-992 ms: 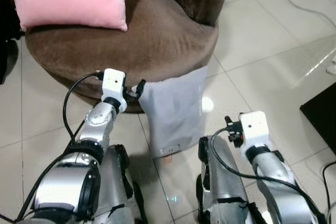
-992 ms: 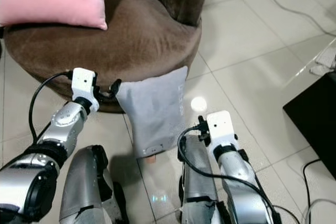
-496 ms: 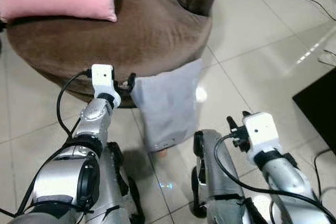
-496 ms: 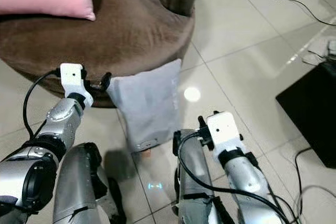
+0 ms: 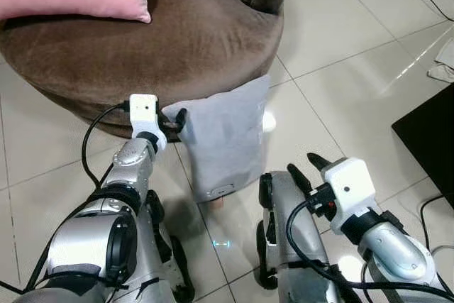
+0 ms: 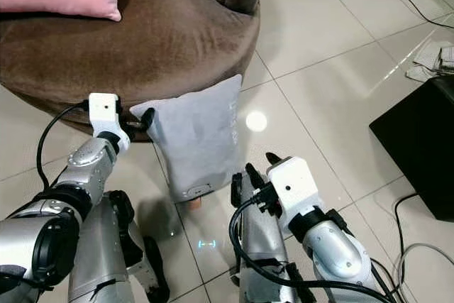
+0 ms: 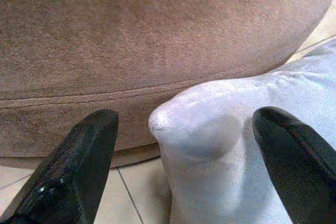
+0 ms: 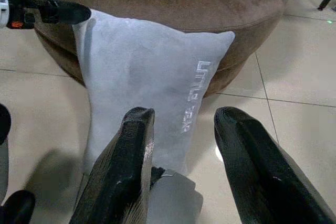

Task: Move the pillow to the sofa from floor

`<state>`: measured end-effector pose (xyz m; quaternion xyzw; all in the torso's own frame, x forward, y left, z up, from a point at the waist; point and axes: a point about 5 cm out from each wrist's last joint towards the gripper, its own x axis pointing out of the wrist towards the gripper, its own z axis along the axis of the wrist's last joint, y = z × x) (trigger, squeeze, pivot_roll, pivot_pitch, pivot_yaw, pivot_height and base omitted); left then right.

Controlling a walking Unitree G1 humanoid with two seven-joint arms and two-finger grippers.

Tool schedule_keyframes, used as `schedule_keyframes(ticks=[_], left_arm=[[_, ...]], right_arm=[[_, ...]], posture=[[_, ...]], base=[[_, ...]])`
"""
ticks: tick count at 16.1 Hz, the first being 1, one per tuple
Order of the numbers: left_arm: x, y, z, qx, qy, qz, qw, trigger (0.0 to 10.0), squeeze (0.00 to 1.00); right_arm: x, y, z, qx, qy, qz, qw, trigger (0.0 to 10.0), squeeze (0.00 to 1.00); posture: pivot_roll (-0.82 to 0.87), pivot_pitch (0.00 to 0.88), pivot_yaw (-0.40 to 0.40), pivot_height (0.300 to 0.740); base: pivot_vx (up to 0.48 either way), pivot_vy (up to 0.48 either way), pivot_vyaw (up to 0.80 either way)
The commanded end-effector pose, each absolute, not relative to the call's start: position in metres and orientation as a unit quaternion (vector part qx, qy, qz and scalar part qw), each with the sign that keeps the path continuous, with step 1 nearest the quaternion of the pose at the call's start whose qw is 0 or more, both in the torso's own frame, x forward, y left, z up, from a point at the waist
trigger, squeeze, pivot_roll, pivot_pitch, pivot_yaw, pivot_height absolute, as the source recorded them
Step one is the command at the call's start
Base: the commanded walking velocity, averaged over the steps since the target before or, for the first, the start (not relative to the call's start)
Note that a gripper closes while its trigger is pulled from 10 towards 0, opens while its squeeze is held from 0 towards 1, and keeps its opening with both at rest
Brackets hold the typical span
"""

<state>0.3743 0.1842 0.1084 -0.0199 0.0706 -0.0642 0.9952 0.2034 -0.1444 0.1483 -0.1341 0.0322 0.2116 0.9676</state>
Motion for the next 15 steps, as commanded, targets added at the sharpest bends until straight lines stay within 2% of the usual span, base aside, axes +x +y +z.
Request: schedule_keyframes(ticks=[1,6,7,8,9,15], left_arm=[[0.3694,0.1837,0.0974,-0.011,0.099,-0.077,0.992,10.0,0.0],[0.3703,0.1808,0.0978,-0.034,0.11,-0.101,0.988,10.0,0.0],[0.3711,0.1816,0.0994,-0.044,0.106,-0.095,0.989,4.9,0.0],[0.3716,0.1828,0.1004,-0.052,0.103,-0.088,0.989,1.4,0.0],[0.3721,0.1841,0.1014,-0.063,0.1,-0.081,0.99,0.0,0.0],[0.3715,0.1826,0.0998,-0.062,0.104,-0.083,0.989,0.0,0.0]], right_arm=[[0.1976,-0.1454,0.1499,-0.133,0.034,0.213,0.967,10.0,0.0],[0.1933,-0.1478,0.1496,-0.132,0.038,0.215,0.967,10.0,0.0],[0.1935,-0.1477,0.1499,-0.132,0.036,0.215,0.967,10.0,0.0],[0.1934,-0.1476,0.15,-0.132,0.036,0.215,0.967,10.0,0.0],[0.1928,-0.1475,0.1503,-0.132,0.036,0.215,0.967,10.0,0.0],[0.1913,-0.1485,0.1499,-0.136,0.037,0.214,0.967,10.0,0.0]], posture=[[-0.33,0.34,-0.016,0.487],[-0.33,0.335,-0.012,0.487],[-0.33,0.332,-0.011,0.487],[-0.33,0.332,-0.011,0.487],[-0.34,0.326,-0.01,0.487],[-0.34,0.316,-0.01,0.487]], base=[[0.0,0.0,0.0],[0.0,0.0,0.0],[0.0,0.0,0.0],[0.0,0.0,0.0],[0.0,0.0,0.0],[0.0,0.0,0.0]])
